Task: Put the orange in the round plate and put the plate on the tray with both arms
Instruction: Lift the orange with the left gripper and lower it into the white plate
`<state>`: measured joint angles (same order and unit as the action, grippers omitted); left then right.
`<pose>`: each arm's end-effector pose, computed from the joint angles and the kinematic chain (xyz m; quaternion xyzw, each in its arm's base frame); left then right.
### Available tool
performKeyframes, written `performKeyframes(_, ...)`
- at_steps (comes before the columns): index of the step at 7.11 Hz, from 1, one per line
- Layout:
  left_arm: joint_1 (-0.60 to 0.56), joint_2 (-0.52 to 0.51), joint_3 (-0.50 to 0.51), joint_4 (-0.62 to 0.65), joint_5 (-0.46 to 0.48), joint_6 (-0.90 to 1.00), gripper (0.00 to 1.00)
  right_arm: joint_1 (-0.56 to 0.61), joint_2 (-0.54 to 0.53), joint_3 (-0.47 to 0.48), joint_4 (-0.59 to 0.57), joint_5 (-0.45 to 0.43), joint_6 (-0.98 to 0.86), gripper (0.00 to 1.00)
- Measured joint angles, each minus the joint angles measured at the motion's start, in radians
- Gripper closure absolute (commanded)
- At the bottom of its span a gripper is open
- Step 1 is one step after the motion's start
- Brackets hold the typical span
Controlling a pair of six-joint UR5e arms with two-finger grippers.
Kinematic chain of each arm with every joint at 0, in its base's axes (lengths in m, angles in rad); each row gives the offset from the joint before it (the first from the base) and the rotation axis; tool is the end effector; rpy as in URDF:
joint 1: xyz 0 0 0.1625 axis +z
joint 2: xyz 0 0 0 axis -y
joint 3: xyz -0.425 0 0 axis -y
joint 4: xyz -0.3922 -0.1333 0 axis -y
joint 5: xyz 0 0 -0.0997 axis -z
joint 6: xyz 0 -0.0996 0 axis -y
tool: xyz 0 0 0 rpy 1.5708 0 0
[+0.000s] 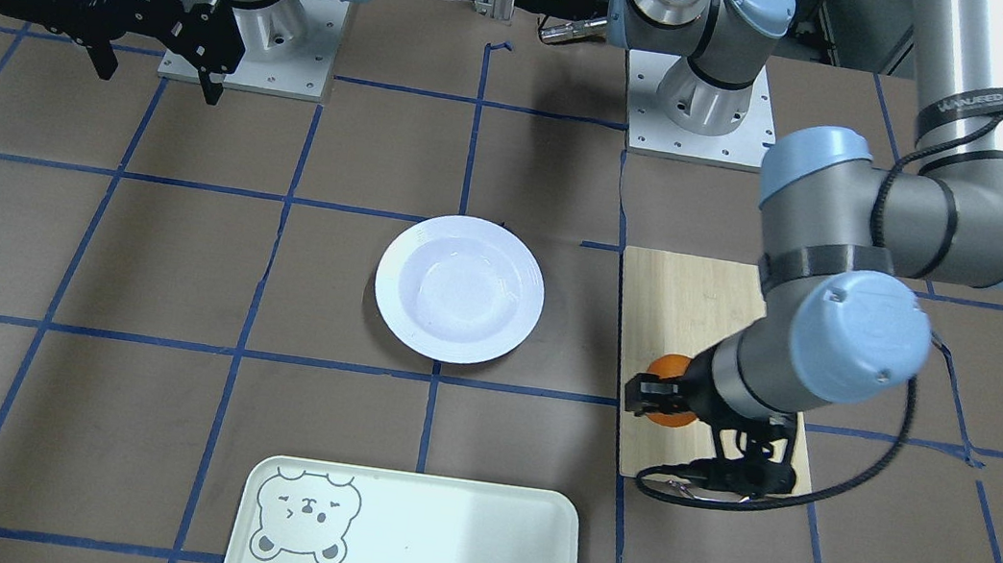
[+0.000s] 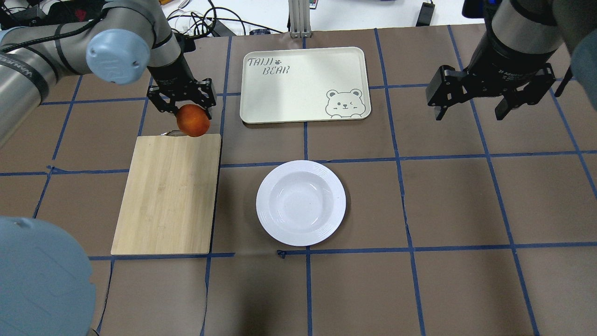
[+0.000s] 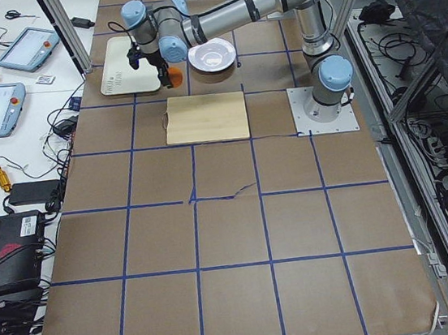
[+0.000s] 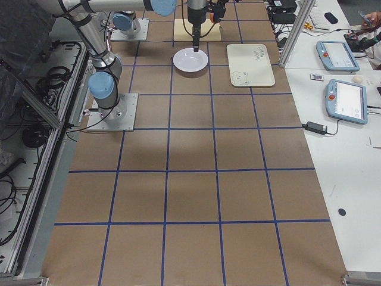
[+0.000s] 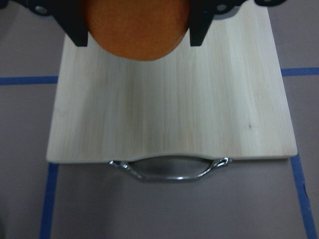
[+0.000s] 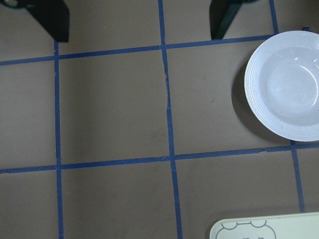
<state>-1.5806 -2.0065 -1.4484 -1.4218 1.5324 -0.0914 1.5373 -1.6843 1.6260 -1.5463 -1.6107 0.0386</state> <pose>-0.1433 -0.6332 0.3124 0.0422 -0.9956 -0.0829 0.0150 0.1143 -0.4505 0.5115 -0.0364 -0.9990 0.0170 0.0199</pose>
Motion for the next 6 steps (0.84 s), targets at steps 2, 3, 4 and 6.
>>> performKeyframes(2, -0.174, 0.004, -0.013, 0.006, -0.027, -0.230, 1.00, 0.000, 0.000, 0.000, -0.001, 0.000, 0.000, 0.00)
performKeyframes(3, -0.253, 0.003, -0.031, 0.011, -0.033, -0.326, 1.00, 0.001, 0.000, 0.000, -0.002, 0.001, 0.000, 0.00)
performKeyframes(4, -0.314, 0.002, -0.063, 0.019, -0.035, -0.374, 1.00, 0.001, 0.000, 0.000, -0.003, 0.001, 0.000, 0.00)
performKeyframes(6, -0.386, 0.012, -0.196, 0.108, -0.038, -0.410, 1.00, 0.001, 0.001, 0.000, -0.004, 0.001, 0.000, 0.00)
